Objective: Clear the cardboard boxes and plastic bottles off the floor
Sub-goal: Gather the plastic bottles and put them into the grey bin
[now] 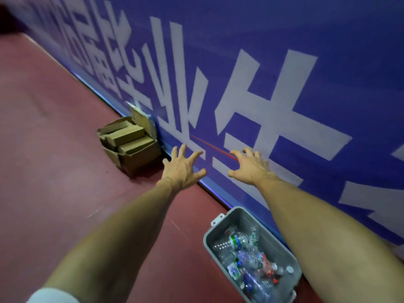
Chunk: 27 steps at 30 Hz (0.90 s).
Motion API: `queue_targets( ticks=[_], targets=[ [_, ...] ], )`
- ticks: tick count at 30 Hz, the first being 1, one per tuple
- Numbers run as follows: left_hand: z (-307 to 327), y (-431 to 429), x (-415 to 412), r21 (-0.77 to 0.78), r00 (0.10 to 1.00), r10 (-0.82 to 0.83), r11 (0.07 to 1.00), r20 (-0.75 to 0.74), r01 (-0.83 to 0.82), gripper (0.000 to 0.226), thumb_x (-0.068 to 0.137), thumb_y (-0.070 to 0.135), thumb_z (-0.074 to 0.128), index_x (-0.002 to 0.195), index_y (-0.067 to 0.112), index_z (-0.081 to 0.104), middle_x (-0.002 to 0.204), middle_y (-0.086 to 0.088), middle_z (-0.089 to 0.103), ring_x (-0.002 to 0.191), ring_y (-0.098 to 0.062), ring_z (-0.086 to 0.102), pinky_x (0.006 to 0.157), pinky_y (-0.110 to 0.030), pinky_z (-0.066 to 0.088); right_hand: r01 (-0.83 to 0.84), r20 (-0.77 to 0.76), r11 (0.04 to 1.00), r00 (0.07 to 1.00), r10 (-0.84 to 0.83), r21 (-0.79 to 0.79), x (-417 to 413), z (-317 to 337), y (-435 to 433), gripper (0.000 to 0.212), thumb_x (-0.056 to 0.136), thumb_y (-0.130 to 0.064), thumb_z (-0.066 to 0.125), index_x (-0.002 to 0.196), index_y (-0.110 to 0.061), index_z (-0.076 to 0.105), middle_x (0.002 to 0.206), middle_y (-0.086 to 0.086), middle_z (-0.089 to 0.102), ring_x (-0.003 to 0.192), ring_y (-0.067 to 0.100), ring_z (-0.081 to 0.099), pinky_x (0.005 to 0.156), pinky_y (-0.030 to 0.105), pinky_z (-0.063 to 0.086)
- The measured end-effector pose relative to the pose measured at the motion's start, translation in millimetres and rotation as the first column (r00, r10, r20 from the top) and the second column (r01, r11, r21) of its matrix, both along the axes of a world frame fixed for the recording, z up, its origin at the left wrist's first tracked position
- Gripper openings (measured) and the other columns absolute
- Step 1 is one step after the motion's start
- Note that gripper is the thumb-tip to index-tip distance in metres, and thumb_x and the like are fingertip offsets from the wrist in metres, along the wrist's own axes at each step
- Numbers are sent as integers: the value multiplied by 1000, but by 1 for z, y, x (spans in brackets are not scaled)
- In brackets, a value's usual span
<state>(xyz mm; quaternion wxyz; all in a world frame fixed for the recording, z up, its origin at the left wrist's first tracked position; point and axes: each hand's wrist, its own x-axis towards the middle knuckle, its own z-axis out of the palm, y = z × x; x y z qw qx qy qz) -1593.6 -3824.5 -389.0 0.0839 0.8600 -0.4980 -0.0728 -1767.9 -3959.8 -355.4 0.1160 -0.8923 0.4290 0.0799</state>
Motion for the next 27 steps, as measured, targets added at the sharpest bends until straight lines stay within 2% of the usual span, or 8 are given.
queue_targets(
  ticks=[4, 6, 10, 17, 22, 27],
  targets=[
    [5, 85, 63, -13, 973, 228, 974, 30, -228, 71, 87, 65, 51, 151, 44, 28, 164, -7, 13, 149, -34, 11, 105, -61, 32, -229, 33, 973, 973, 228, 21, 96, 3, 49, 72, 86, -50, 62, 150, -38, 32, 153, 7, 26, 135, 36, 30, 107, 54, 35],
    [6, 119, 84, -5, 957, 285, 958, 45, -285, 71, 87, 65, 50, 151, 43, 29, 164, -6, 16, 147, -33, 15, 105, -61, 34, -300, 47, 954, 953, 299, 23, 131, 5, 74, 74, 85, -50, 63, 151, -39, 31, 154, 7, 25, 135, 35, 31, 107, 52, 35],
    [10, 228, 132, -18, 873, 486, 874, 31, -486, 69, 88, 62, 52, 150, 41, 31, 162, -6, 18, 147, -32, 15, 106, -59, 34, -507, 42, 861, 862, 505, 44, 223, 5, 163, 74, 86, -50, 63, 151, -39, 29, 154, 7, 24, 136, 36, 28, 109, 54, 33],
    [13, 440, 199, -9, 646, 763, 646, 19, -763, 70, 88, 63, 51, 151, 41, 30, 164, -9, 13, 148, -31, 13, 108, -59, 31, -757, 69, 653, 652, 755, 20, 351, 7, 367, 72, 86, -49, 61, 150, -40, 30, 156, 6, 24, 139, 35, 27, 111, 53, 32],
    [18, 578, 225, -31, 464, 886, 464, 13, -885, 70, 89, 62, 53, 152, 41, 29, 165, -8, 12, 149, -34, 13, 112, -64, 27, -869, 109, 495, 493, 863, 13, 415, 4, 507, 73, 83, -47, 62, 149, -40, 32, 156, 4, 26, 136, 33, 31, 108, 51, 32],
    [9, 682, 234, -7, 267, 963, 267, -20, -964, 70, 88, 63, 54, 150, 43, 31, 164, -7, 14, 149, -33, 13, 113, -65, 25, -940, 59, 341, 340, 938, 1, 463, -4, 616, 75, 82, -45, 63, 150, -41, 31, 156, 5, 28, 134, 33, 34, 108, 52, 31]
  ],
)
